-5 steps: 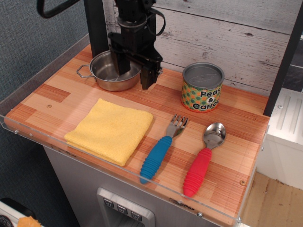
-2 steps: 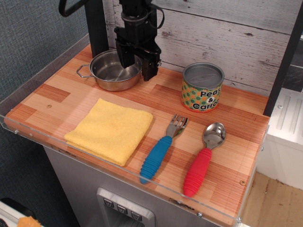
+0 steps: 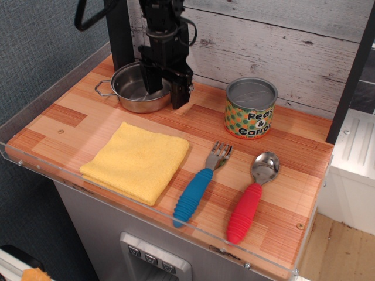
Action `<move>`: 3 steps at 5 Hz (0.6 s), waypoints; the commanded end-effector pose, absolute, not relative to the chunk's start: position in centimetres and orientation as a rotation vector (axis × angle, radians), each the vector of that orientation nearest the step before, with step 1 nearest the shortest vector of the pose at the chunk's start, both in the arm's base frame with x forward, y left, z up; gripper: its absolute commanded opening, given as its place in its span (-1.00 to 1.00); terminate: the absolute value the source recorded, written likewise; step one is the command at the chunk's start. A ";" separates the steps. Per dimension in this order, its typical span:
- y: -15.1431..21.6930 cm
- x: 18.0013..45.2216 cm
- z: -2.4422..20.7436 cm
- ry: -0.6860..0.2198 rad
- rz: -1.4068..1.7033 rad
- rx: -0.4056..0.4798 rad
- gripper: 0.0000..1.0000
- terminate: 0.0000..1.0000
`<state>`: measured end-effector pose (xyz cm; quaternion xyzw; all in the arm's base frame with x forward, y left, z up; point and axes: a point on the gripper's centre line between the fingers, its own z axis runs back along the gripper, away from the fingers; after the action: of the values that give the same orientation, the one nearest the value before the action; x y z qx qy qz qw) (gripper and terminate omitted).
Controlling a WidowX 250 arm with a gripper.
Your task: Place silver pot on top of the yellow cloth.
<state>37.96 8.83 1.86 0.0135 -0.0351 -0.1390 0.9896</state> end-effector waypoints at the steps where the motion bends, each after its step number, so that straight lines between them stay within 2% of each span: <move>1: 9.7 38.7 2.6 -0.093 -0.269 0.036 1.00 -1.00; 2: 9.7 38.6 2.8 -0.094 -0.267 0.038 -1.00 -1.00; 3: 9.8 38.5 3.0 -0.090 -0.269 0.051 -1.00 -1.00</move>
<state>38.03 9.36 1.12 0.0148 -0.0206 -0.1349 0.9905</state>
